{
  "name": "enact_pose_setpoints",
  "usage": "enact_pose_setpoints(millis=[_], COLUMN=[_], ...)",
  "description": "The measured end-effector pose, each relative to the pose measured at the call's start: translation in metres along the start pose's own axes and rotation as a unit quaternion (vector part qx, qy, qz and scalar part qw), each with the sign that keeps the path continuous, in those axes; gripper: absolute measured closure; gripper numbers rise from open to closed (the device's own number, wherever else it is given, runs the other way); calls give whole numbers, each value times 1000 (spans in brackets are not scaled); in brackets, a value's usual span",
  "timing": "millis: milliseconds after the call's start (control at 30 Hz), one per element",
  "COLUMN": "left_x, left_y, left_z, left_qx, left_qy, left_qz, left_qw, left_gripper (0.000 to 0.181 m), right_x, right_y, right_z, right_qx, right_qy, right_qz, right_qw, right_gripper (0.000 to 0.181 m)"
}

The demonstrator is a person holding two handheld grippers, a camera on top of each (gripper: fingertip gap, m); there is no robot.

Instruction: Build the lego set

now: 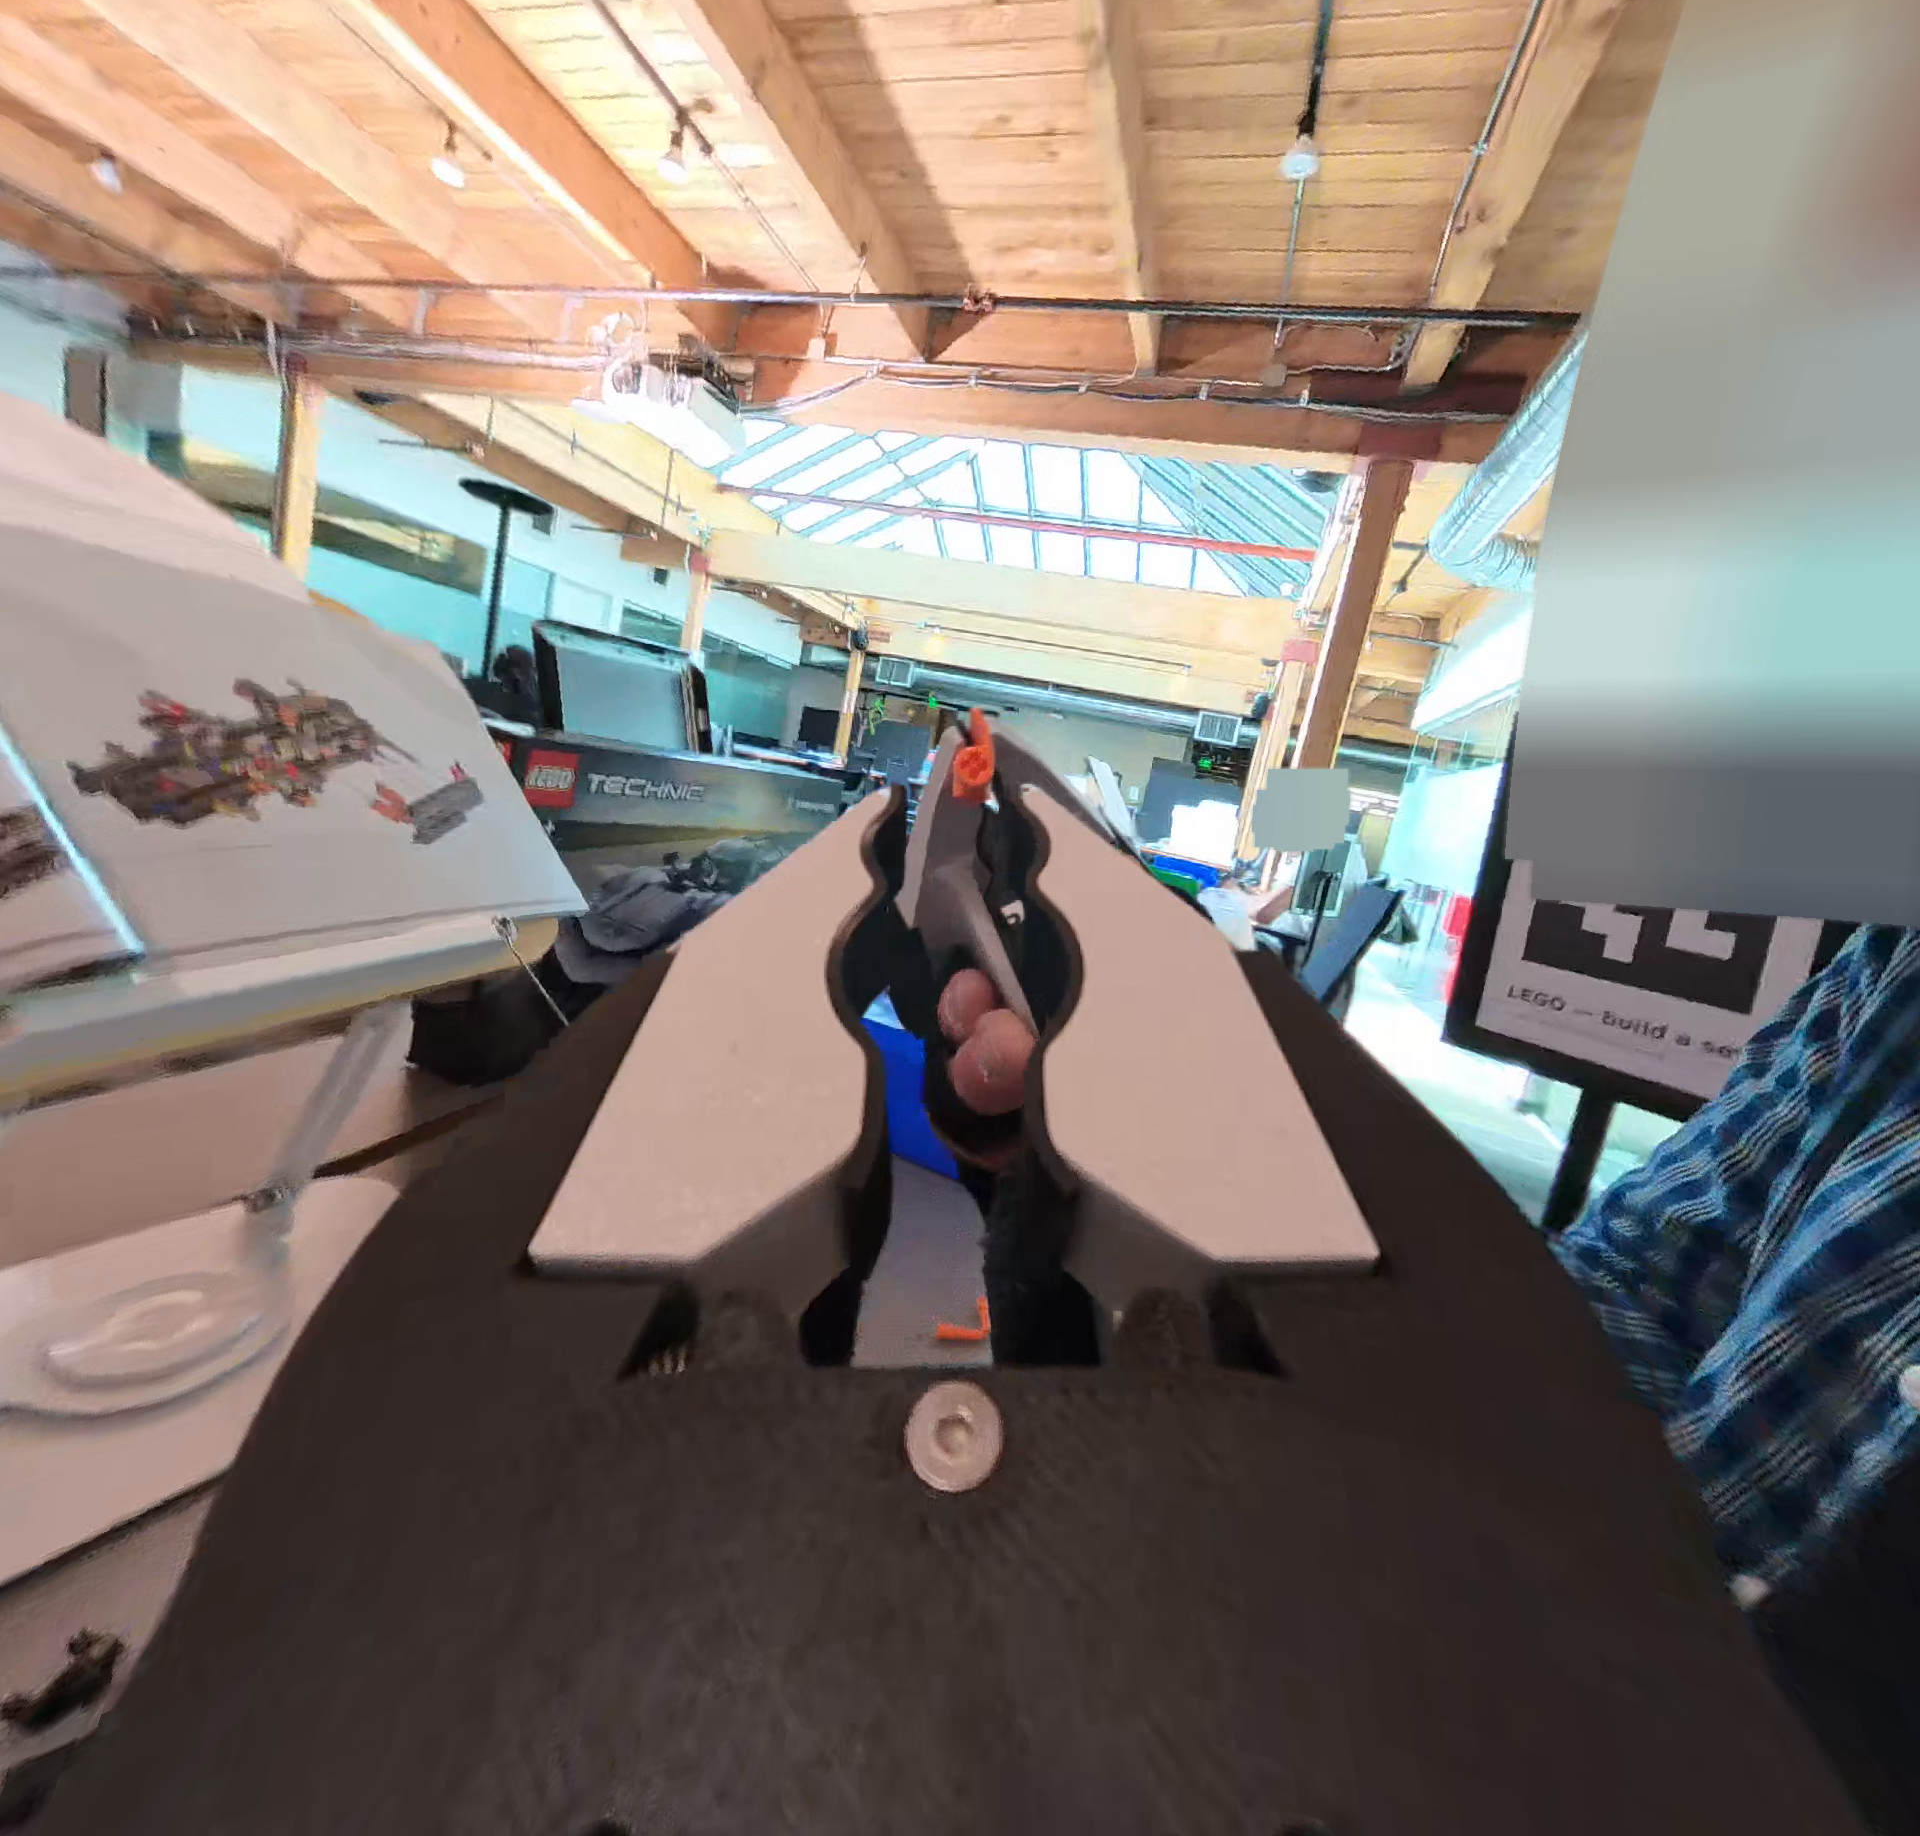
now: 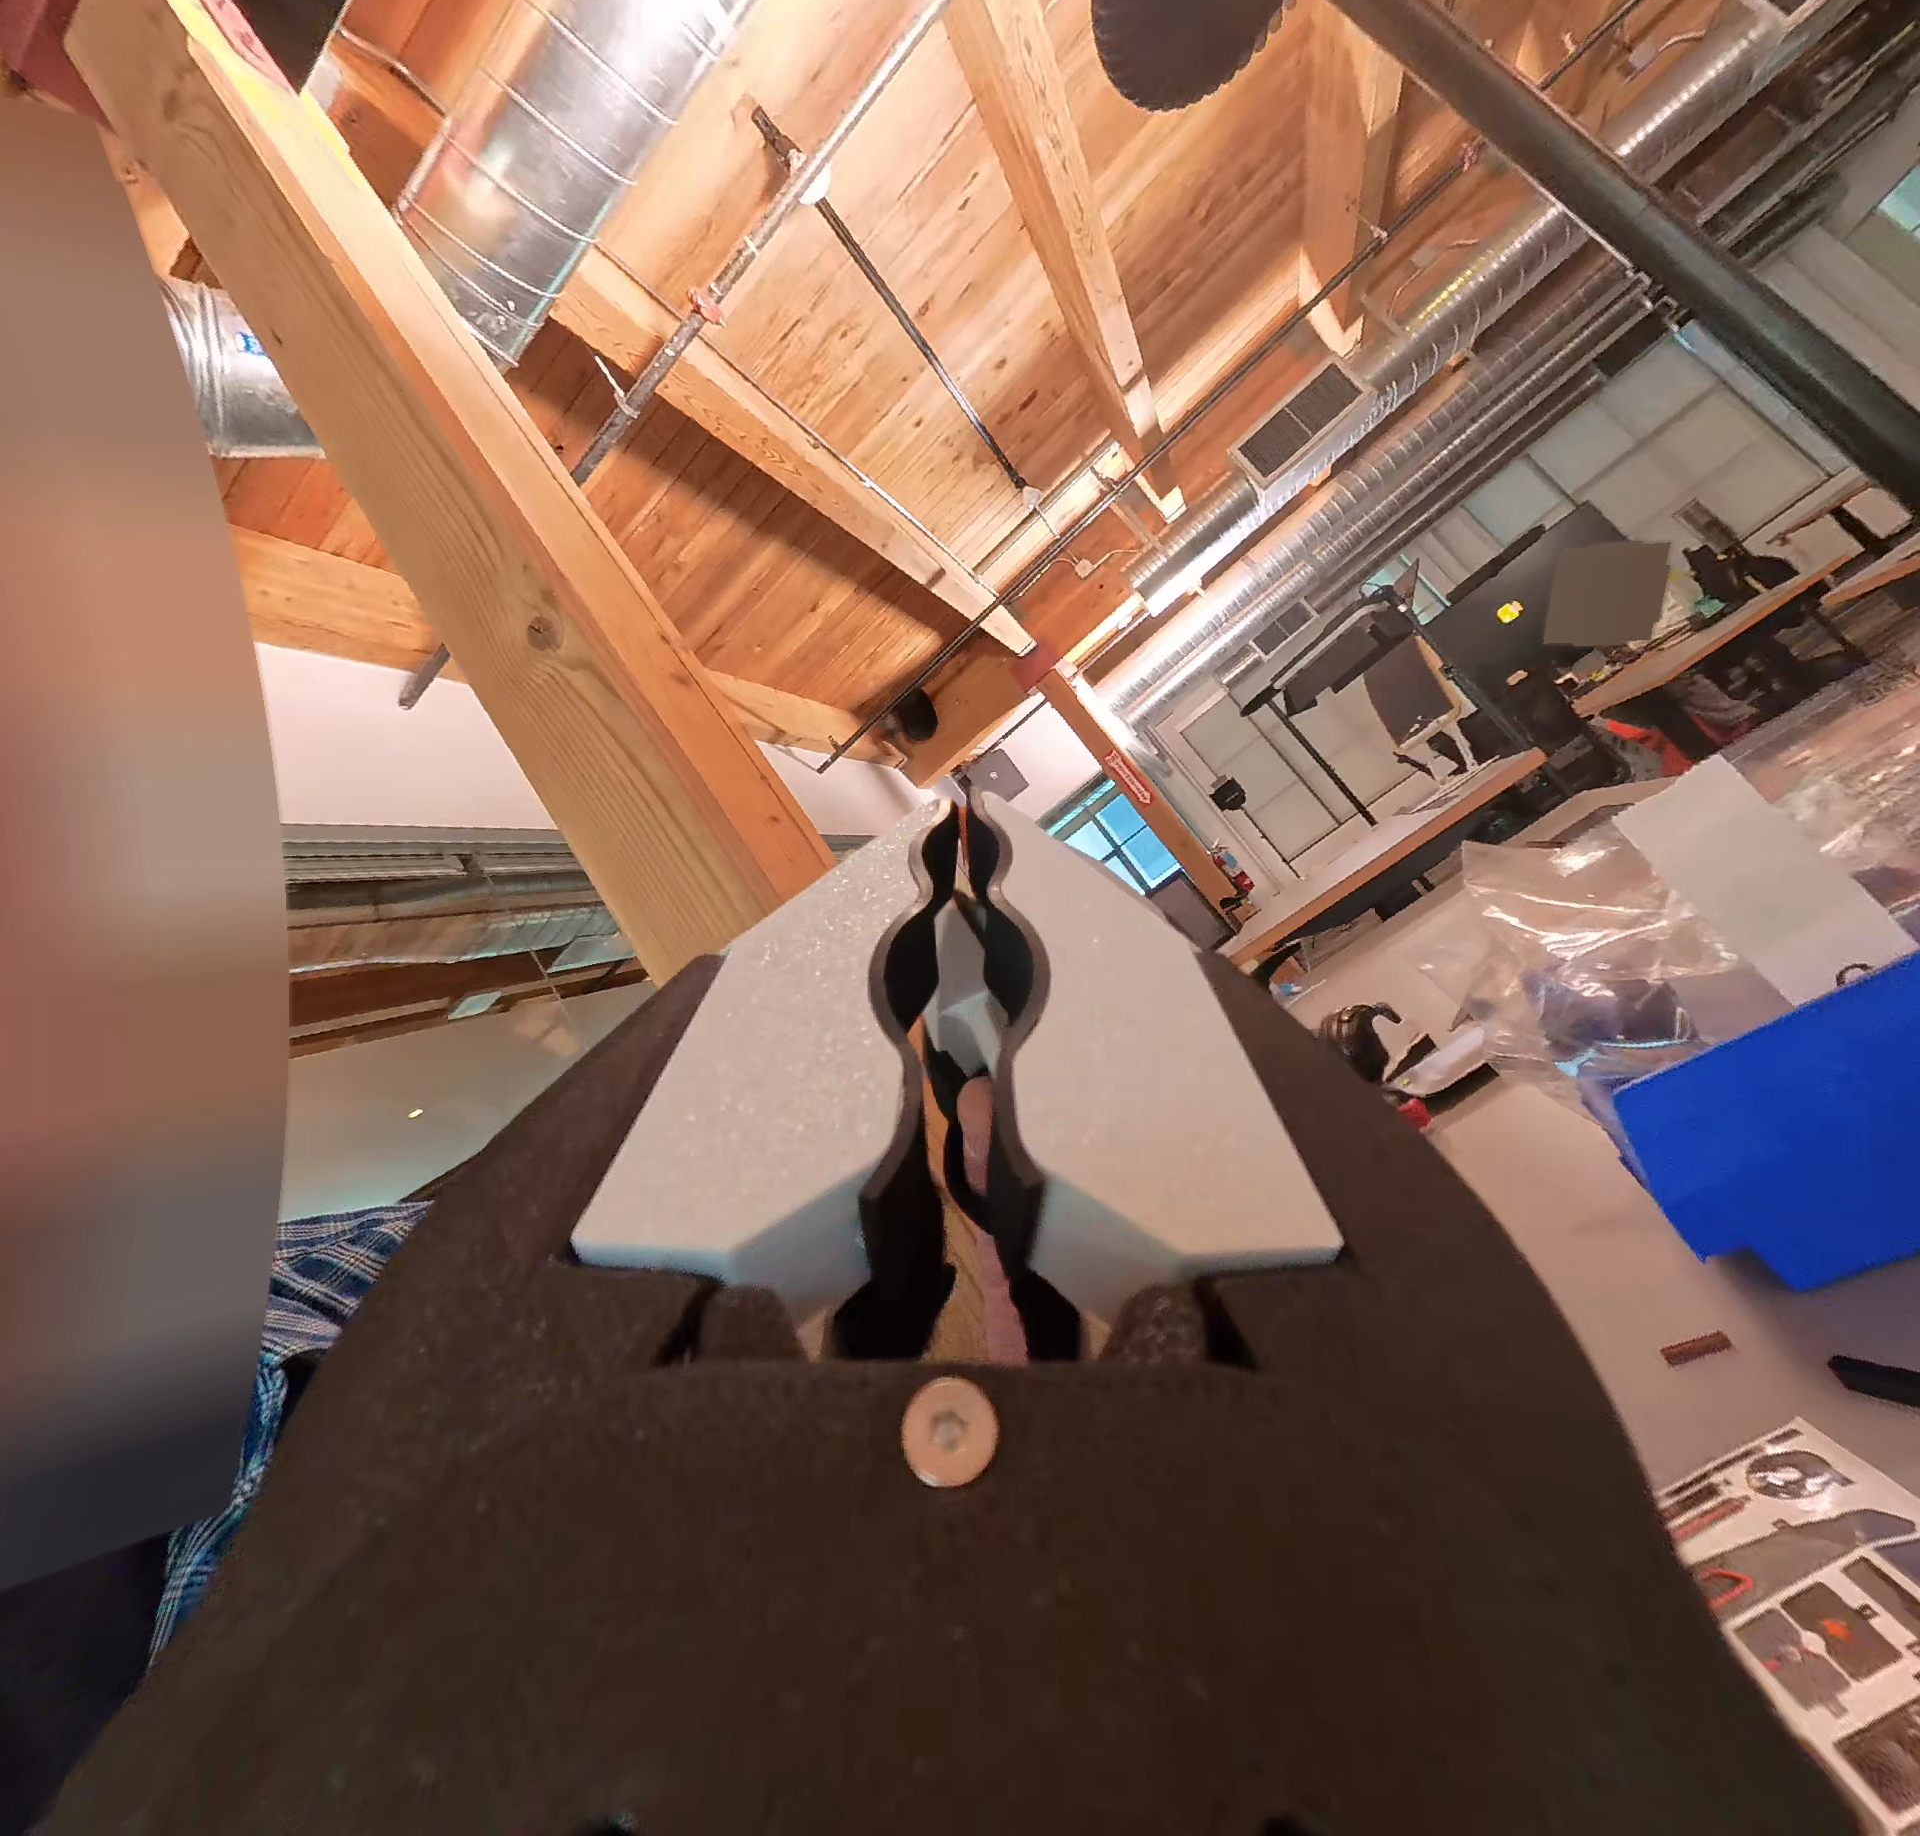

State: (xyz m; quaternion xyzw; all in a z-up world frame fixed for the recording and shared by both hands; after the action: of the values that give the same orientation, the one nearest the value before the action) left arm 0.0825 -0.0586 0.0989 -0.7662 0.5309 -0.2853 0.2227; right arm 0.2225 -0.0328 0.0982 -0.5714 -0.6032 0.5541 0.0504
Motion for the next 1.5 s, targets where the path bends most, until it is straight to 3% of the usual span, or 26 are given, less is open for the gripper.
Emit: enact_pose_setpoints(millis=[300,500,533,600,667,767,833,933,1100,1367,1500], left_x=[14,12,10,6,2,-1,0,3,4,-7,-5], left_y=[-1,3,3,4,5,4,2,-3,-7,-12,-11], left_z=[-6,-8,-9,-12,-13,-13,-12,-9,-7,3,4], left_qx=[-43,-36,-28,-11,-8,-12,-16,-21,-19,29,31], left_qy=[-149,-134,-116,-68,-22,17,24,18,26,135,92], left_qz=[23,29,25,27,30,25,27,32,31,31,54], left_qw=[988,990,993,997,999,999,999,999,999,990,994], left_gripper=[173,174,174,175,174,175,175,175,175,175,171], right_x=[-2,-3,-4,-7,-14,-27,-31,-30,-24,-11,-8], right_y=[-3,-6,-7,-7,-6,-8,-10,-14,-12,-8,-4], right_z=[10,11,9,4,-1,-6,-8,-12,-10,-16,-14], right_qx=[-25,-33,-34,-48,-82,-154,-185,-176,-172,-134,-106], right_qy=[-45,-39,-30,17,119,283,325,280,227,137,63], right_qz=[4,16,15,15,23,35,42,35,13,-15,-23], right_qw=[999,999,999,999,989,946,927,943,958,981,992], right_gripper=[181,180,172,170,169,166,162,161,178,181,181])
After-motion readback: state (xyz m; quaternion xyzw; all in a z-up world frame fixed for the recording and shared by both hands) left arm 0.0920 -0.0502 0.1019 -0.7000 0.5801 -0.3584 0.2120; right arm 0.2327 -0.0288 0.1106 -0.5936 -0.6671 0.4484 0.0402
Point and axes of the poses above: each gripper's, where its closed fingertips meet, y back along the fingers, z out of its underside, x = y × z across the jaws, the point moved 8 cm from there along y, back along the fingers, and after that the axes turned 15 degrees about x, right-handed, at the moved point
